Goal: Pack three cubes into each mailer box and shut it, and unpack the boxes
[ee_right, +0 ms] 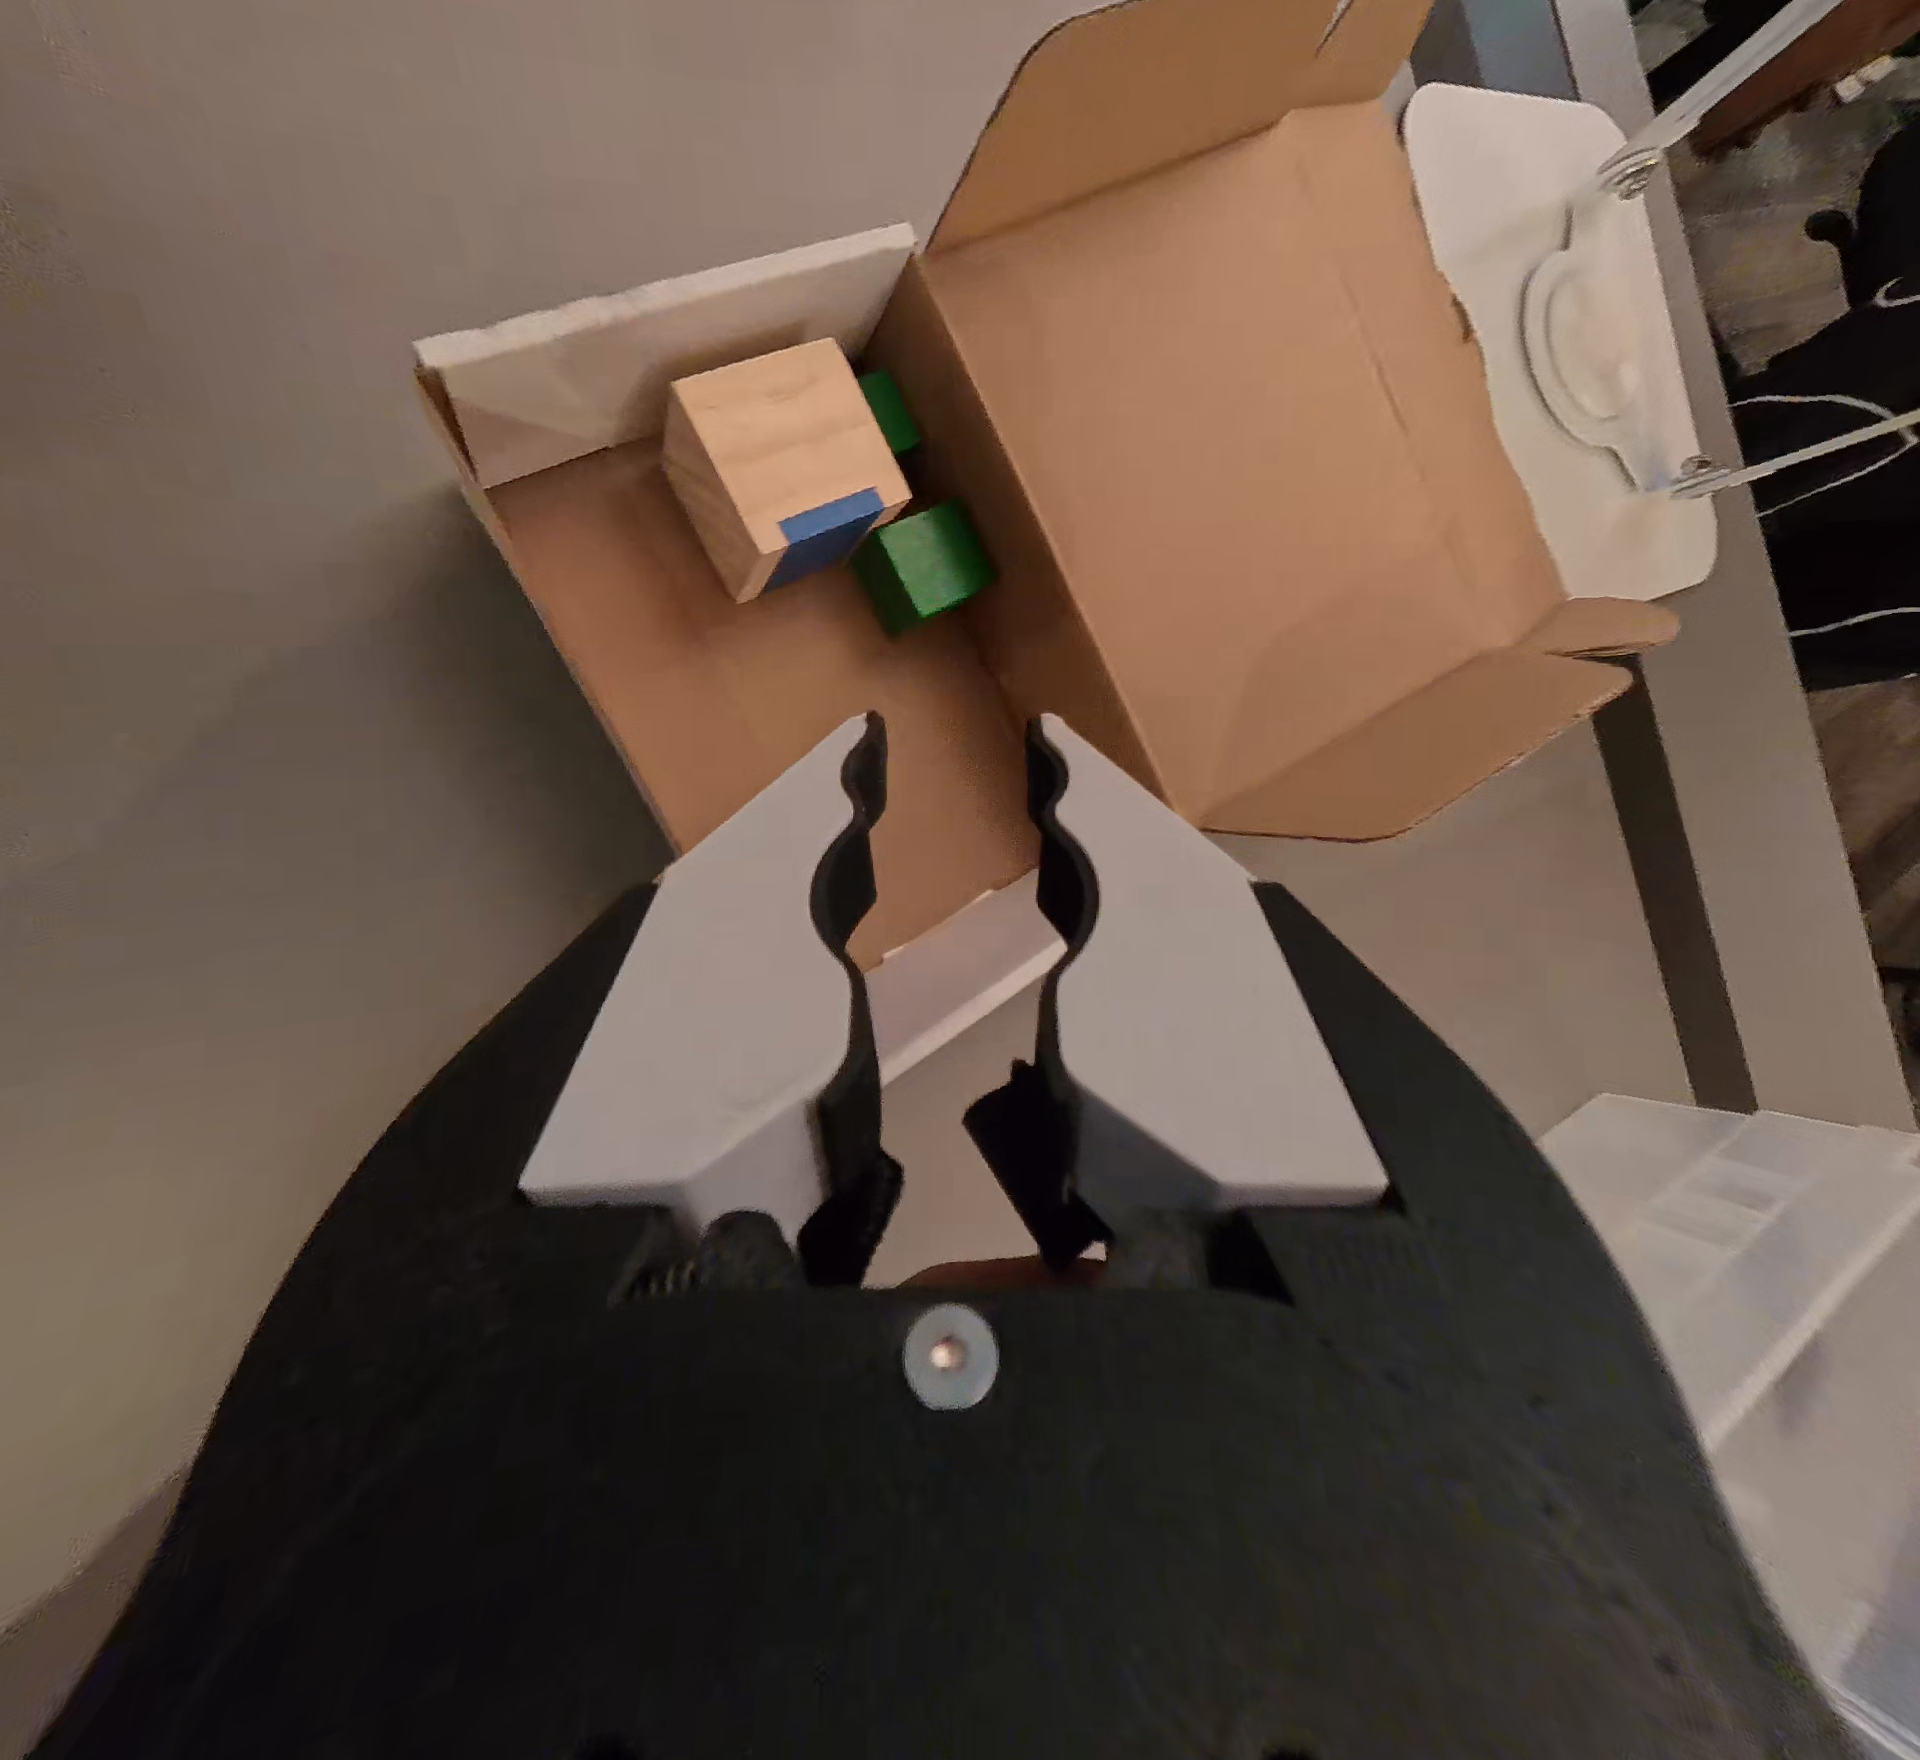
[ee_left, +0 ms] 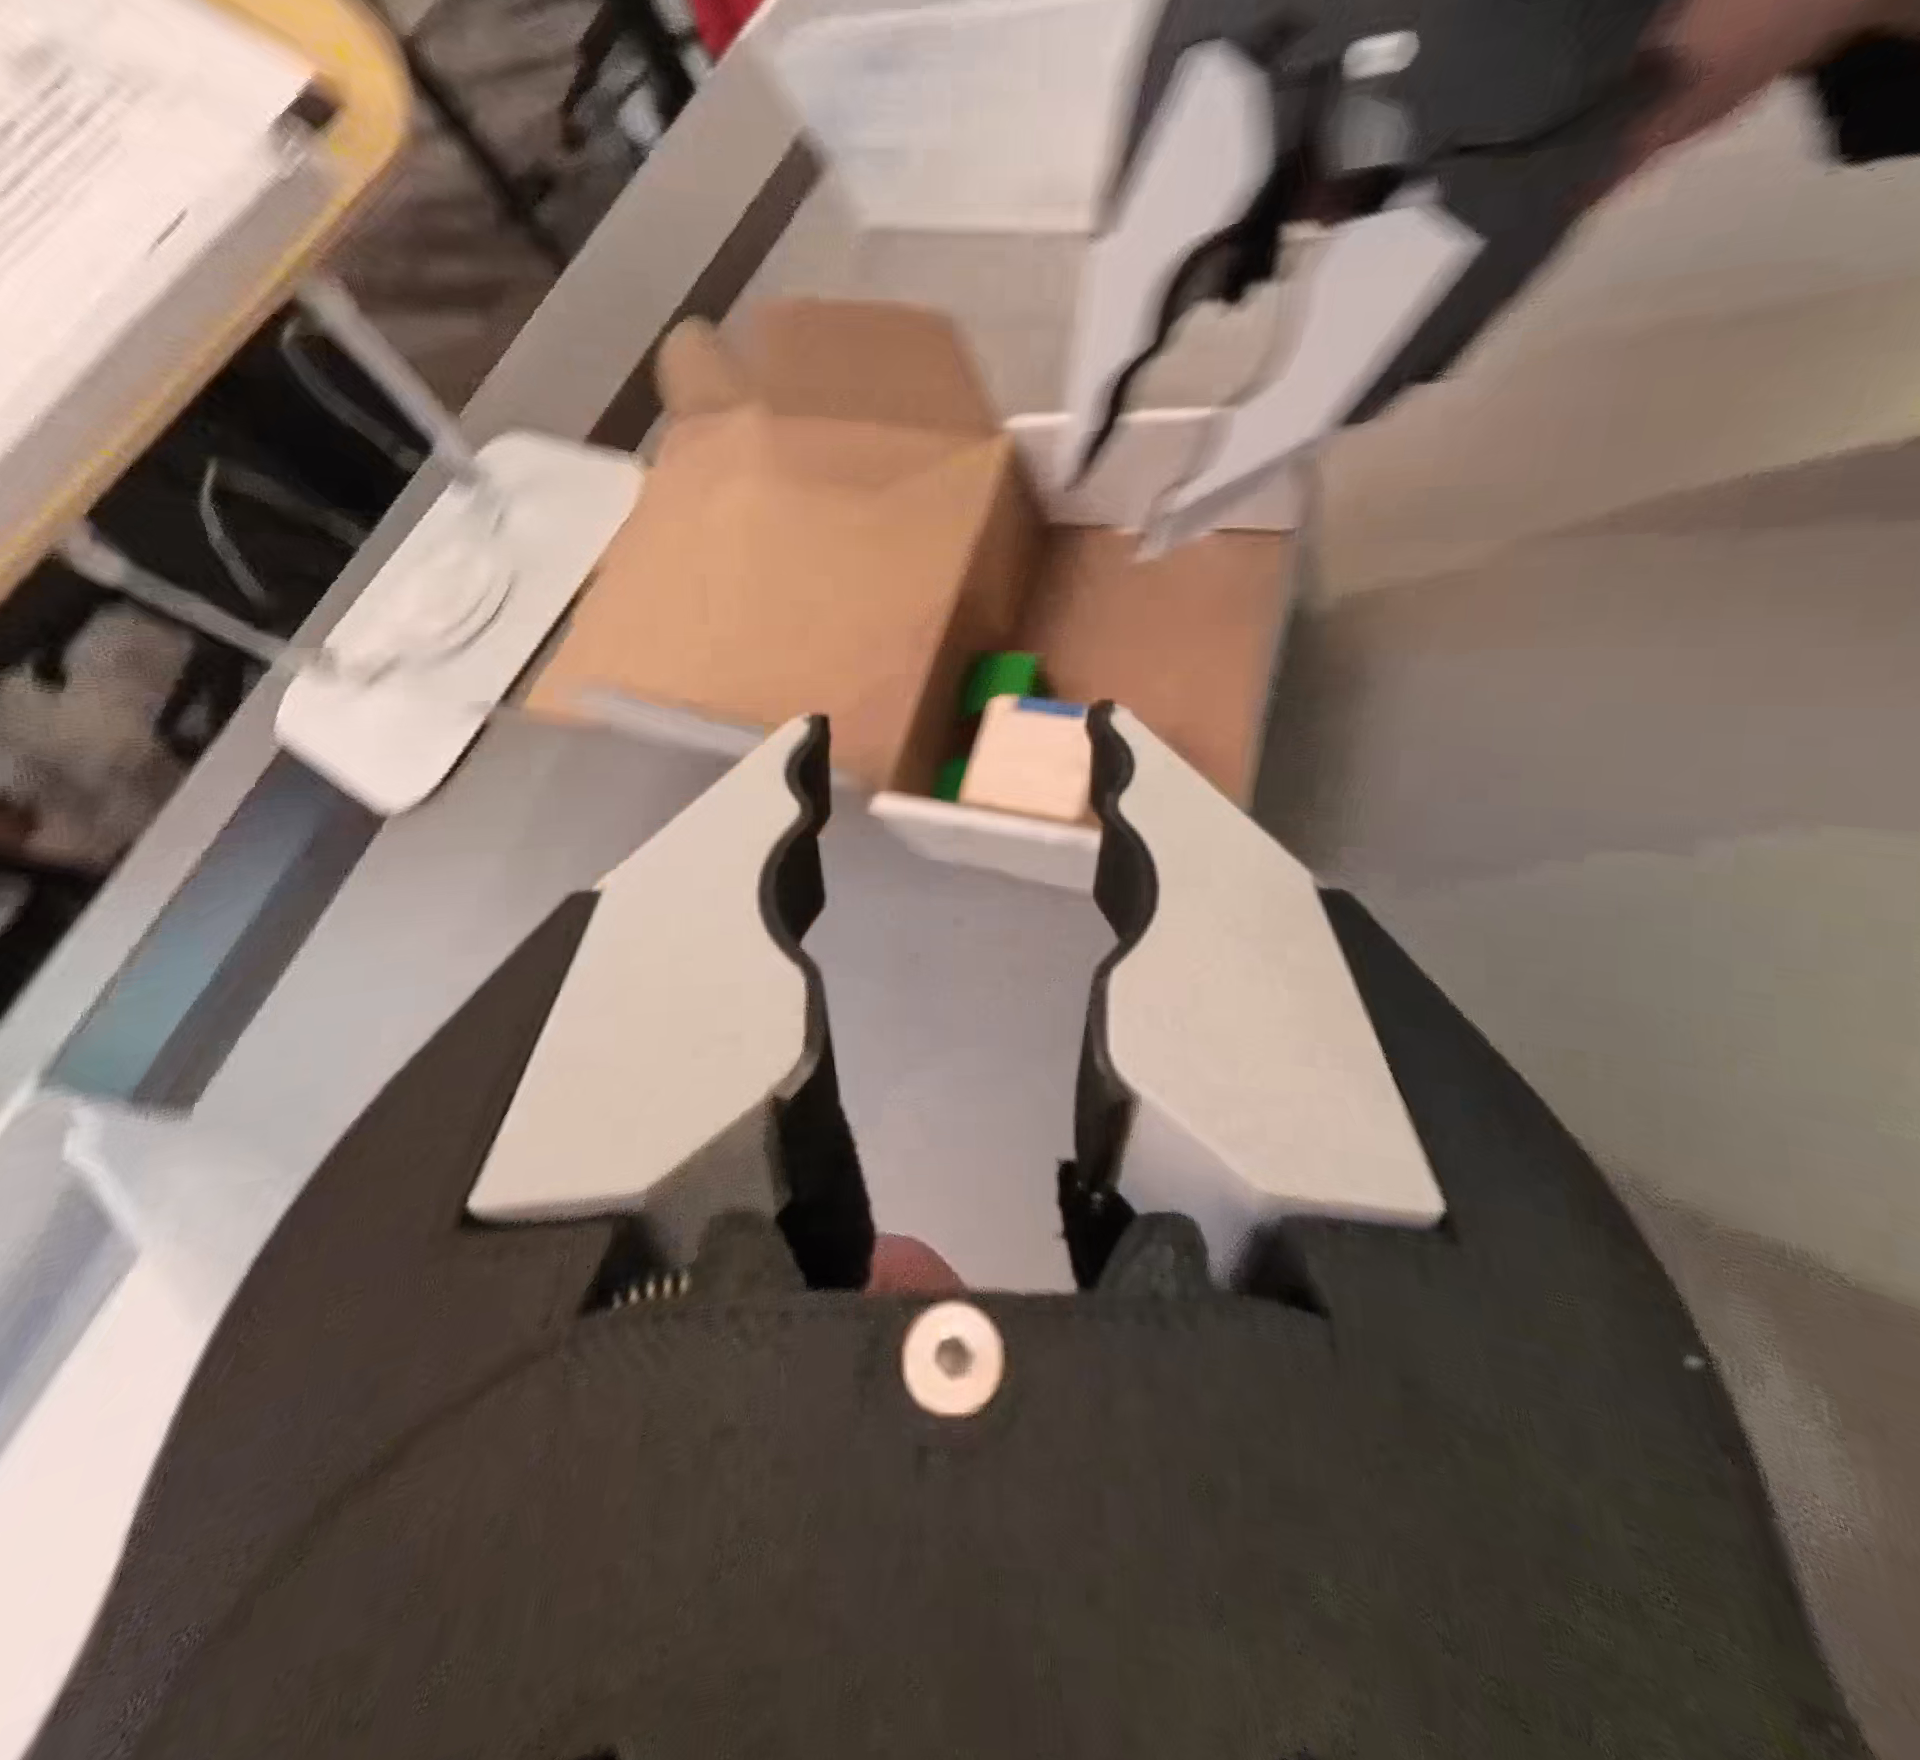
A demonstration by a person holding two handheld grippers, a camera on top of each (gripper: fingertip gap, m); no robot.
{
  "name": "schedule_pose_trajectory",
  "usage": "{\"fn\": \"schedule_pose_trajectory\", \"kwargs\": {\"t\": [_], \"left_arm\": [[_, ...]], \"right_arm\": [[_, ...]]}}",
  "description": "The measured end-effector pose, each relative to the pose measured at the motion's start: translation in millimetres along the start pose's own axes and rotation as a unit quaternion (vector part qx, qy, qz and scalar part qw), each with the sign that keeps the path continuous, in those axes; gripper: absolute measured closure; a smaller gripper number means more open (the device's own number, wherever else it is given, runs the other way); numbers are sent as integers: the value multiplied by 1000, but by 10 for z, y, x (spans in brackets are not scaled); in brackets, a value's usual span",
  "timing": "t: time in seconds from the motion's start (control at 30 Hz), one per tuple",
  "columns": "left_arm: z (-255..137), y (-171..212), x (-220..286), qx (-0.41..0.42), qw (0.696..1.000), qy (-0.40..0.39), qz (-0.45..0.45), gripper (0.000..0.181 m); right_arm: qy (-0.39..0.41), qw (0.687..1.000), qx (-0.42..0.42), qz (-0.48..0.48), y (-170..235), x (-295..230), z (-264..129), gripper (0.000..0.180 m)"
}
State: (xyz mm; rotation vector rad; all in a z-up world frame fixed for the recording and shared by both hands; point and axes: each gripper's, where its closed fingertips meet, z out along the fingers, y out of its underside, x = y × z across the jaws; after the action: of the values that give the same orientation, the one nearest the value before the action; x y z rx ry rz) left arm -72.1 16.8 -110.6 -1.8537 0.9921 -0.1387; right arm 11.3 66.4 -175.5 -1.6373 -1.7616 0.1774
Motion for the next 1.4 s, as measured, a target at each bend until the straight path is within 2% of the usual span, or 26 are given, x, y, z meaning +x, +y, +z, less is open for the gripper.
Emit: {"fn": "schedule_pose_trajectory", "kwargs": {"t": [0.07,0.13,0.23,0.33,0.43,0.5,0.67,0.8,0.93,1.03,1.07,1.2,1.23,1.4], "left_arm": [[57,126,-221,-3,998,-13,-63,136],[189,277,-278,-18,993,2,-117,131],[405,519,-364,-52,988,-11,-144,122],[590,613,-234,-49,979,41,-192,118],[717,609,-310,-21,978,31,-205,113],[790,590,-308,-9,975,44,-218,117],[945,666,-241,-7,972,68,-225,157],[959,653,-256,-1,975,62,-214,162],[970,629,-259,-1,979,50,-200,167],[964,621,-256,1,980,46,-195,169],[963,619,-254,3,980,45,-194,169],[962,614,-239,6,980,50,-193,169],[964,618,-242,7,980,50,-193,169],[960,615,-242,12,980,52,-193,170]], "right_arm": [[-6,1000,-1,-6,13,-56,23,154],[-20,1000,-5,-13,30,-135,61,154],[-28,999,-9,-23,40,-214,115,155],[-37,999,1,-25,-25,-260,133,157],[-43,998,-8,-35,-26,-284,182,156],[-58,998,-8,-33,-12,-331,232,155],[-64,997,3,-31,-28,-351,241,160],[-59,997,1,-49,-100,-300,209,152],[-73,995,11,-69,-344,-278,221,142],[-113,989,-20,-89,-375,-363,387,116],[-119,988,-33,-93,-362,-365,461,114],[-128,983,-71,-112,-301,-368,707,122],[-127,982,-79,-118,-278,-361,744,132],[-139,981,-66,-120,-334,-386,690,133]]}}
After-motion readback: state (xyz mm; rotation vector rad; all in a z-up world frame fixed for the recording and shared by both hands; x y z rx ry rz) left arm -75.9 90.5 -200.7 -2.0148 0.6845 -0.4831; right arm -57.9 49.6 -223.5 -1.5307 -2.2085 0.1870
